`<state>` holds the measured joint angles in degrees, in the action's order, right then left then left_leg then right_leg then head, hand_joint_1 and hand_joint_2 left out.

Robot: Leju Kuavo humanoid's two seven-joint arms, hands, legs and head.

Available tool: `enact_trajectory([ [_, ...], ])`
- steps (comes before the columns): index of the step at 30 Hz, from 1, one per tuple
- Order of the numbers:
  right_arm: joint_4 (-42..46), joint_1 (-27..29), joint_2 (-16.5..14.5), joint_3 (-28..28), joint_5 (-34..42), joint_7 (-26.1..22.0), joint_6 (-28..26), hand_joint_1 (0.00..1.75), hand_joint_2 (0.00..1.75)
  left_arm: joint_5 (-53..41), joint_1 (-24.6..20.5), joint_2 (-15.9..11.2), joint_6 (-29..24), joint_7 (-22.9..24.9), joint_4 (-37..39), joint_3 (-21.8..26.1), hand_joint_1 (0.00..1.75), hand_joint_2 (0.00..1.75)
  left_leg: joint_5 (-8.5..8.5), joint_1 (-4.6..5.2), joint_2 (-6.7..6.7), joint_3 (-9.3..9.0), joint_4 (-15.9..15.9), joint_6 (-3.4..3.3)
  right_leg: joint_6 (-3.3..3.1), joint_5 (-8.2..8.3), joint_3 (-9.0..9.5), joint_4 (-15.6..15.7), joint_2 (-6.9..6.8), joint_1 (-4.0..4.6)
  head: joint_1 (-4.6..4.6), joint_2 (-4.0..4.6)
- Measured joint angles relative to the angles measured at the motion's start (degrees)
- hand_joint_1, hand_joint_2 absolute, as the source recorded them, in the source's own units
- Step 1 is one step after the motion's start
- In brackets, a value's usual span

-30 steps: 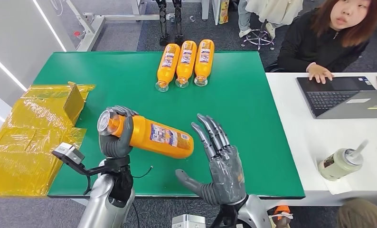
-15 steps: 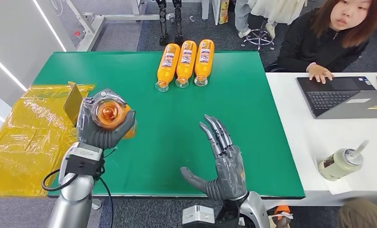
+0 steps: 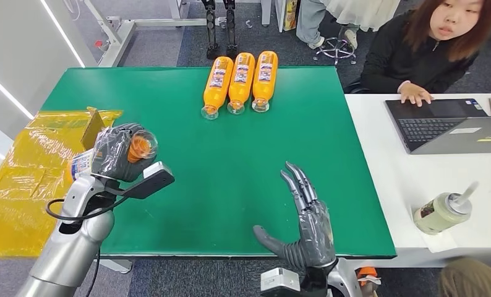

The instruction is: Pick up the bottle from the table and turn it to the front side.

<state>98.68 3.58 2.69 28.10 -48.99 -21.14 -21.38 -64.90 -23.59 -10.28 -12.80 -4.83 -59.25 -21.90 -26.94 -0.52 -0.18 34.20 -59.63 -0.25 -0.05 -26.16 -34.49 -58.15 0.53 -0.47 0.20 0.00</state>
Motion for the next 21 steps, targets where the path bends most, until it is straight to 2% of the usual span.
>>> enact_trajectory([
  [5, -1.07, 0.85, 0.88, -0.08, 1.74, -1.56, -1.54, 0.00, 1.75, -6.72, -1.27, -0.62, -4.26, 4.51, 12.50, 0.14, 1.75, 1.75, 0.00, 0.00, 0.01, 0.02, 0.02, 0.00, 0.00, 0.00, -0.01, 0.00, 0.01, 0.00, 0.01, 0.00],
  [10, -1.57, 1.19, 1.55, -0.08, 3.43, -1.68, -1.61, 0.00, 1.75, -9.54, -3.99, -1.57, -6.32, 7.38, 24.60, 0.89, 1.75, 1.75, 0.00, -0.01, 0.04, 0.01, 0.02, 0.01, -0.01, 0.00, -0.01, -0.02, 0.02, 0.01, 0.01, 0.00],
  [15, -2.26, 1.20, 2.12, -0.08, 4.76, -2.56, -1.45, 0.00, 1.75, -11.48, -5.98, -2.54, -7.56, 9.15, 32.19, 1.22, 1.75, 1.75, 0.00, -0.01, 0.04, 0.00, 0.03, 0.01, -0.01, 0.00, -0.01, -0.04, 0.02, 0.01, 0.02, 0.00],
  [16, -2.45, 1.21, 2.25, -0.08, 5.24, -3.00, -1.46, 0.00, 1.75, -11.98, -6.14, -2.74, -7.91, 9.61, 33.24, 1.22, 1.66, 1.75, 0.00, 0.00, 0.05, 0.00, 0.04, 0.01, -0.01, 0.00, -0.01, -0.05, 0.03, 0.00, 0.02, 0.00],
  [19, -3.01, 1.27, 2.54, -0.08, 6.03, -4.01, -1.56, 0.00, 1.75, -12.83, -6.23, -3.46, -8.76, 10.35, 35.64, 1.25, 0.35, 1.75, 0.00, 0.00, 0.10, -0.01, 0.05, 0.01, -0.01, 0.00, -0.03, -0.05, 0.08, 0.00, 0.01, 0.00],
  [20, -3.18, 1.28, 2.58, -0.08, 6.21, -4.20, -1.57, 0.00, 1.75, -12.88, -6.18, -3.69, -8.96, 10.36, 36.23, 1.31, 0.00, 1.75, 0.00, -0.01, 0.10, 0.00, 0.05, 0.01, -0.01, 0.00, -0.04, -0.05, 0.08, 0.01, 0.01, 0.00],
  [21, -3.35, 1.28, 2.61, -0.08, 6.40, -4.36, -1.59, 0.00, 1.75, -12.94, -6.07, -3.93, -9.22, 10.36, 36.73, 1.42, 0.00, 1.75, 0.00, -0.01, 0.10, 0.00, 0.05, 0.01, -0.01, 0.00, -0.04, -0.05, 0.08, 0.01, 0.01, 0.00],
])
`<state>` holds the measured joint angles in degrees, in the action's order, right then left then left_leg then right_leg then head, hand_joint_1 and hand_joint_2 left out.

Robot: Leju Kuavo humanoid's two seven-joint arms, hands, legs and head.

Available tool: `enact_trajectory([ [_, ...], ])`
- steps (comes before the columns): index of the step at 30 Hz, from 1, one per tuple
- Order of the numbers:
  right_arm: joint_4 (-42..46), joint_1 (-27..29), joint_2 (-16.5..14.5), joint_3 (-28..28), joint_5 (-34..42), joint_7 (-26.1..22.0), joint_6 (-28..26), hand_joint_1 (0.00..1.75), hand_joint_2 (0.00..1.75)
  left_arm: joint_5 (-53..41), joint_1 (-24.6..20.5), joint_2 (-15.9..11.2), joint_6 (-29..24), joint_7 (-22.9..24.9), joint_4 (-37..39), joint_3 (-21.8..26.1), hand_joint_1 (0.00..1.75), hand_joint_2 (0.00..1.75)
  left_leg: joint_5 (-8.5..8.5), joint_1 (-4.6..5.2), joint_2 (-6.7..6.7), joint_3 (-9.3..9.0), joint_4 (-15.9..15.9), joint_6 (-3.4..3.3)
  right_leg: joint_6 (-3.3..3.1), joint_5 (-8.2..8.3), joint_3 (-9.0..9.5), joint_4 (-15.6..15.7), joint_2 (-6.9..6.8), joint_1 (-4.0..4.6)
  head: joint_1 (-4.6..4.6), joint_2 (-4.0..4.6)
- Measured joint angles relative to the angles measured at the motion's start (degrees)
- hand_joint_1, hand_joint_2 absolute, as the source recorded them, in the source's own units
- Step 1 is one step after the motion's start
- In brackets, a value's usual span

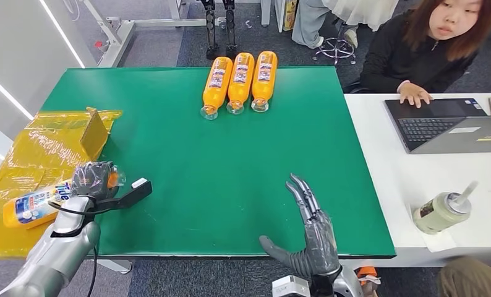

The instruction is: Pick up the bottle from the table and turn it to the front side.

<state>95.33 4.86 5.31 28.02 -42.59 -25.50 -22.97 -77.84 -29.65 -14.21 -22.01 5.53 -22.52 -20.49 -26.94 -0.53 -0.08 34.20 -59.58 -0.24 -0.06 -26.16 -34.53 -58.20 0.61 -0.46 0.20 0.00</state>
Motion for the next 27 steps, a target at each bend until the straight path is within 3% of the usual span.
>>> enact_trajectory([
  [7, -1.12, 0.00, 0.18, 0.02, 0.51, -0.42, -0.11, 0.00, 1.75, 0.34, 1.21, -0.91, -3.11, -1.95, 1.19, 1.77, 0.00, 1.75, 0.00, -0.02, -0.01, 0.01, 0.00, 0.00, 0.00, 0.00, 0.00, 0.00, -0.01, 0.02, 0.01, 0.00],
  [12, -1.87, -0.11, 0.18, 0.00, 0.44, -0.50, -0.16, 0.00, 1.75, 1.69, 2.17, -0.76, -2.70, -7.36, 0.36, 3.76, 0.00, 1.75, 0.00, -0.01, -0.01, 0.01, -0.01, 0.00, 0.00, 0.00, 0.01, 0.01, -0.02, 0.01, 0.01, 0.00],
  [21, -3.21, -1.02, -0.17, -0.05, 0.54, -0.50, -0.36, 0.00, 1.75, 10.30, 5.57, 0.31, 9.37, -19.13, -10.70, 5.44, 0.00, 1.75, 0.00, 0.00, -0.02, 0.01, -0.01, 0.00, 0.00, 0.00, 0.01, 0.02, -0.03, 0.01, 0.01, 0.00],
  [27, -3.73, -1.51, -0.22, -0.44, 1.11, -0.84, -0.28, 0.00, 1.75, 16.91, 7.04, 0.81, 14.19, -22.77, -16.96, 4.52, 0.00, 1.75, 0.00, 0.00, -0.04, 0.01, -0.02, 0.00, 0.00, 0.00, 0.01, 0.03, -0.05, 0.01, -0.01, 0.00],
])
